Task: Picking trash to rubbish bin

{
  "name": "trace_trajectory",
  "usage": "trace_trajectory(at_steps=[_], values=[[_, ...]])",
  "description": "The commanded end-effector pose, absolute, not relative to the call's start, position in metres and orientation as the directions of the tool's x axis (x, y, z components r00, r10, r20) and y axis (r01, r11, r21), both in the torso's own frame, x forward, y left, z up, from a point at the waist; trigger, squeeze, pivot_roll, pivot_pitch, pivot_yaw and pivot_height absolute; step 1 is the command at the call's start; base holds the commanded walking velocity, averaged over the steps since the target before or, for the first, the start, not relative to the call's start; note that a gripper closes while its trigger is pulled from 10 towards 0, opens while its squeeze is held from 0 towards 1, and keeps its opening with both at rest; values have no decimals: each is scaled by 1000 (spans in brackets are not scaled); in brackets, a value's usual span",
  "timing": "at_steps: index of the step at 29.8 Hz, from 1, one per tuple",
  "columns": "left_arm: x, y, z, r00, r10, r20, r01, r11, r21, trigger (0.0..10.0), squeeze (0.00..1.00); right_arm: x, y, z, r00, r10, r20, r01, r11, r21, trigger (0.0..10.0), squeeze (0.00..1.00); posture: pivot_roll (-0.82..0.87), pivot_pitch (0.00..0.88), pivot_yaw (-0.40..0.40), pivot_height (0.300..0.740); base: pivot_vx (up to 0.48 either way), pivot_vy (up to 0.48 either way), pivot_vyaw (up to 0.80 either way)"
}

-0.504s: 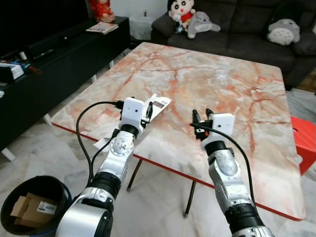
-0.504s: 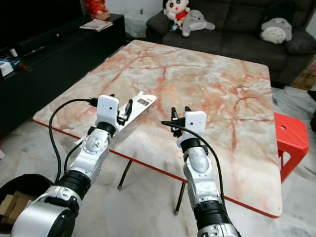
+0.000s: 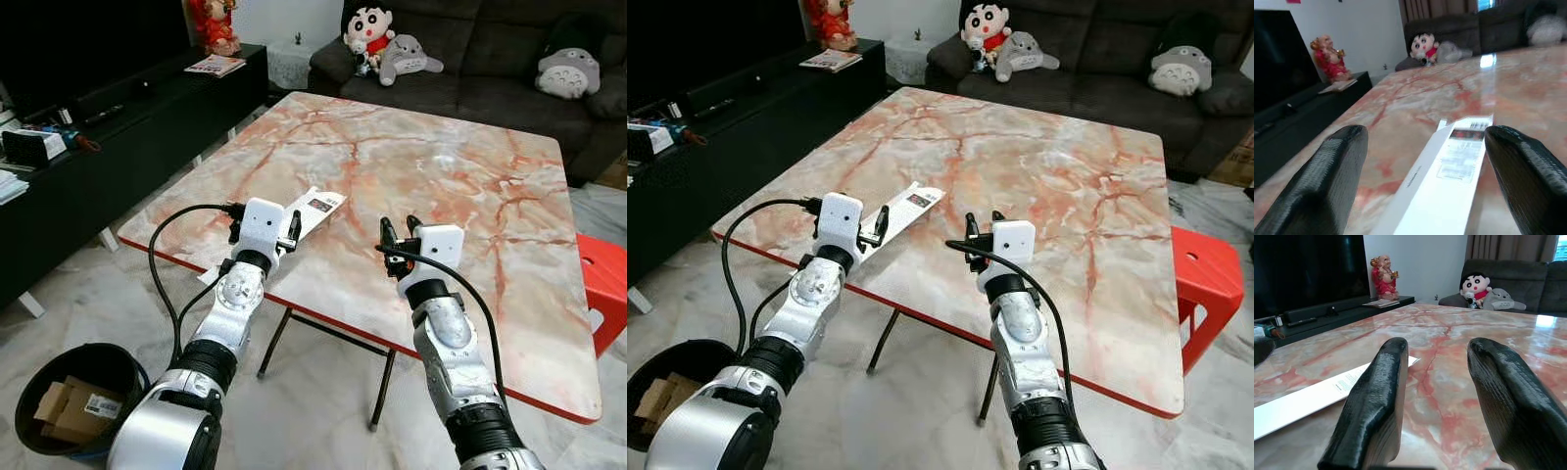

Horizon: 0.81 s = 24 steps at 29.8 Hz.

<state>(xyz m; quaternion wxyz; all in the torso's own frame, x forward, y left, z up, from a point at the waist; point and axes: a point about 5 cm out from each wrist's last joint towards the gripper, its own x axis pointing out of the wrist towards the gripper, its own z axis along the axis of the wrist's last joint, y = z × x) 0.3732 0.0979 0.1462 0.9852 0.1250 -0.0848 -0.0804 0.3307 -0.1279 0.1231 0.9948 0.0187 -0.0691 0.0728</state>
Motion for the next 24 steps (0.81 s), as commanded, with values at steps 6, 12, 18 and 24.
trace_trajectory(at_steps=[6, 12, 18, 24], values=[[378, 101, 140, 982, -179, 59, 140, 903, 406, 10000, 1000, 331, -130, 124, 980, 141, 138, -145, 989, 25, 10000, 0, 66, 29, -42, 740, 0, 0, 0], [380, 101, 132, 981, -192, -16, 169, 817, 552, 10000, 1000, 331, -129, 124, 980, 146, 135, -151, 988, 27, 10000, 0, 68, 38, -45, 740, 0, 0, 0], [378, 98, 121, 973, -210, -95, 217, 694, 687, 10000, 0, 332, -128, 124, 980, 151, 133, -156, 987, 28, 10000, 0, 70, 46, -46, 740, 0, 0, 0], [375, 96, 110, 967, -202, -155, 248, 602, 759, 10000, 0, 332, -128, 125, 979, 153, 133, -158, 987, 28, 10000, 0, 66, 51, -47, 740, 0, 0, 0]])
